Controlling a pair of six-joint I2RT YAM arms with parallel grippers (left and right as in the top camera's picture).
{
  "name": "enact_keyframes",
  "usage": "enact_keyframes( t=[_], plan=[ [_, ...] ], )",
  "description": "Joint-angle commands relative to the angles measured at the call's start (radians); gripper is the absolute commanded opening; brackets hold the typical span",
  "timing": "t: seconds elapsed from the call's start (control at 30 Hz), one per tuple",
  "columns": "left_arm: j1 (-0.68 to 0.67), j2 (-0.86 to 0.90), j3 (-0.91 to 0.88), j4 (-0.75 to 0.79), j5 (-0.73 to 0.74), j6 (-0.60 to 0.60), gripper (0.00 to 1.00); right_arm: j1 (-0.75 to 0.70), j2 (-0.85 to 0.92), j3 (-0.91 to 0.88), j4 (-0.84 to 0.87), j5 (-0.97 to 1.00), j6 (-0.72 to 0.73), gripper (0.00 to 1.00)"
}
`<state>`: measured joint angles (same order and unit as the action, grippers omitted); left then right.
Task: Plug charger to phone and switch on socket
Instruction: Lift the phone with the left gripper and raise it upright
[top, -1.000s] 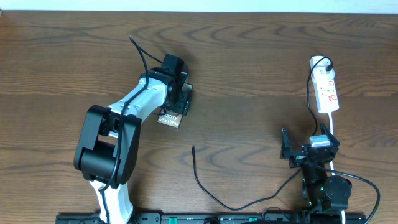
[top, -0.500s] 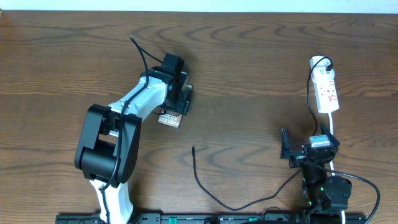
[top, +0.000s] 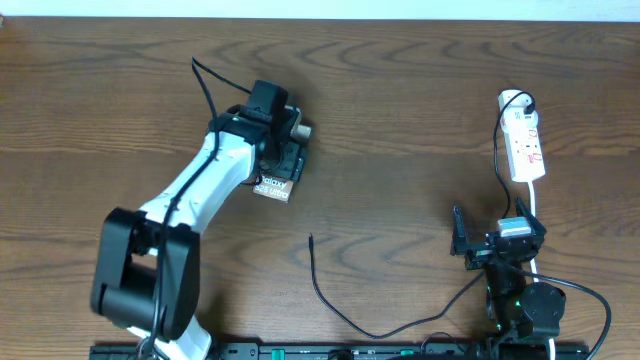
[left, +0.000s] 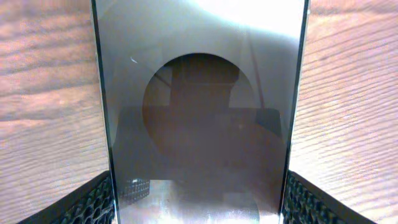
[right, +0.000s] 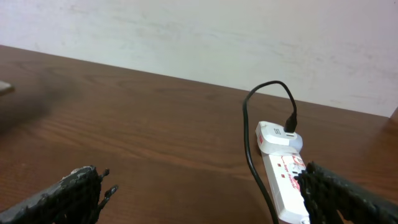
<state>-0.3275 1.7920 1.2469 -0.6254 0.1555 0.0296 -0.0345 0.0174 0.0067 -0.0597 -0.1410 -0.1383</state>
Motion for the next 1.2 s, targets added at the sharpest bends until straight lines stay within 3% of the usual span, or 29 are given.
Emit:
enact_keyframes(
  t=[0.0,0.2,0.37,0.57,0.67,0.83,1.17],
  plan=[
    [0.006,-0.061,0.007,-0.011,0.012,-0.003,0.37,0.005,-0.004,-0.001,-0.004,0.000,0.011,0.99],
    [0.008,-0.086,0.007,-0.031,0.286,-0.039,0.34,0.005,-0.004,-0.001,-0.004,0.000,0.011,0.99],
    [0.008,-0.087,0.007,-0.031,0.419,-0.097,0.30,0.005,-0.004,-0.001,-0.004,0.000,0.011,0.99],
    [0.061,-0.087,0.007,0.041,0.739,-0.182,0.14,0.005,-0.004,-0.001,-0.004,0.000,0.010,0.99],
    [0.106,-0.087,0.007,0.089,0.780,-0.237,0.13,0.005,-0.004,-0.001,-0.004,0.000,0.011,0.99],
    [0.211,-0.087,0.007,0.212,0.932,-0.419,0.09,0.005,-0.004,-0.001,-0.004,0.000,0.011,0.99],
    [0.344,-0.087,0.007,0.385,0.938,-0.980,0.07,0.005,-0.004,-0.001,-0.004,0.000,0.011,0.99]
  ],
)
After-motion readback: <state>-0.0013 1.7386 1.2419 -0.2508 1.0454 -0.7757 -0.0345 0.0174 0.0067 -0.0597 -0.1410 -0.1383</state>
